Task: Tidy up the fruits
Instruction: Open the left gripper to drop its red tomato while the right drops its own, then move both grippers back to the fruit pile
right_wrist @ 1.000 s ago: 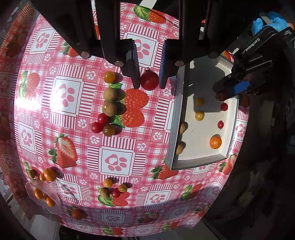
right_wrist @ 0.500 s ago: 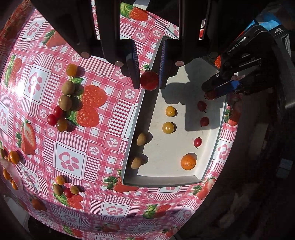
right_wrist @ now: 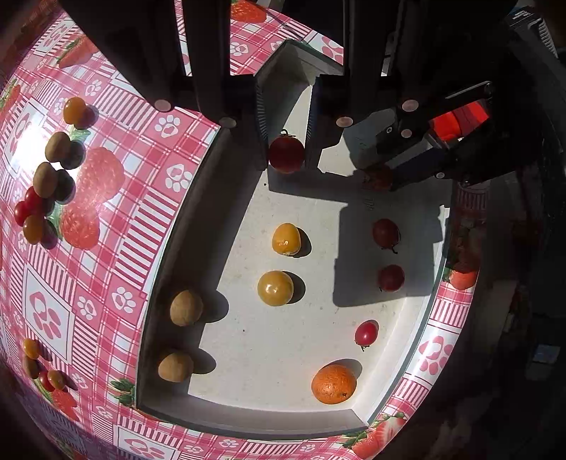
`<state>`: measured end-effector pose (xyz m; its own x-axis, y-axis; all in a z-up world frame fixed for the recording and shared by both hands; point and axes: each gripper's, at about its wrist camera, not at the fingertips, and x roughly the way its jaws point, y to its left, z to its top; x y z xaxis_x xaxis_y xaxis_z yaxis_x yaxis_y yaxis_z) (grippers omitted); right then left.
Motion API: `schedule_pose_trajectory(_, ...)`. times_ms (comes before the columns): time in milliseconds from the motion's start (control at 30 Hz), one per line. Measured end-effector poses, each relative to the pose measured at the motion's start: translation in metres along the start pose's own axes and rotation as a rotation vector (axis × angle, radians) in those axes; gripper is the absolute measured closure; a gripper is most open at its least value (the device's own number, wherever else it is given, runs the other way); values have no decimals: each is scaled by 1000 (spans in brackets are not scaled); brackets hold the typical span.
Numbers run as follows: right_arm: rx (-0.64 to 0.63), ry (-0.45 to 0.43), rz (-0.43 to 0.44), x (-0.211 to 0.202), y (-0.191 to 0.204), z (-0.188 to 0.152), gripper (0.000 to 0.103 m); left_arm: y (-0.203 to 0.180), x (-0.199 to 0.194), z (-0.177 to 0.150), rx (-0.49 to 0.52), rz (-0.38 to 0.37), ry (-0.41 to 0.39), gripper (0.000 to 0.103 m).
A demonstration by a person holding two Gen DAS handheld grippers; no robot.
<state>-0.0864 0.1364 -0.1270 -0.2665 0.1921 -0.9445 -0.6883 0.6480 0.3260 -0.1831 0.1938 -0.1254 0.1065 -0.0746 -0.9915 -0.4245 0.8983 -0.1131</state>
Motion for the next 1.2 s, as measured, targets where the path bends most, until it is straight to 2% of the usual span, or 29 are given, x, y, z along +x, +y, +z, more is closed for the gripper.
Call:
schedule_pose_trajectory(200, -14, 46, -9, 16, 3, 3, 78, 2, 6, -2, -3, 10, 25, 79)
schedule_pose_trajectory(267, -15, 55, -15, 19, 3, 4, 71, 1, 6, -3, -2, 9, 24, 72)
schedule_pose_trajectory(300, -15, 59, -10, 20, 3, 2, 68, 1, 6, -4, -5, 21, 22, 51)
schedule_pose_trajectory(333, -16, 57, -4, 23, 6, 5, 61, -4, 6, -3, -10, 39, 8, 30)
schedule_pose_trajectory(367, -19, 55, -9, 22, 5, 4, 51, -4, 3, -4, -13, 49, -10, 26)
schedule_pose_trajectory(400, -22, 49, -3, 21, 6, 4, 50, -4, 2, -4, -15, 47, -12, 26)
schedule_pose_trajectory(500, -18, 34, 17, 17, 9, 4, 37, -3, 6, -2, -32, 38, 24, 26)
schedule_pose_trajectory(567, -19, 20, 33, 9, 8, 3, 24, -2, 6, -2, -35, 42, 29, 26)
schedule_pose_trajectory(600, -20, 6, 31, 5, 9, 5, 22, -2, 5, -2, -34, 44, 30, 26)
schedule_pose_trajectory(767, -15, -65, 8, -20, 5, 2, 19, -2, -5, 1, -22, 55, 18, 26)
schedule_pose_trajectory(900, 50, -115, -8, -41, -12, -4, 19, -10, -13, 10, 9, 61, 6, 26)
schedule_pose_trajectory(1033, 125, -167, -46, -61, -39, -18, 19, -28, -23, 17, 58, 62, -14, 26)
schedule_pose_trajectory(1200, 287, -218, -92, -78, -97, -47, 19, -56, -37, 43, 143, 49, -56, 26)
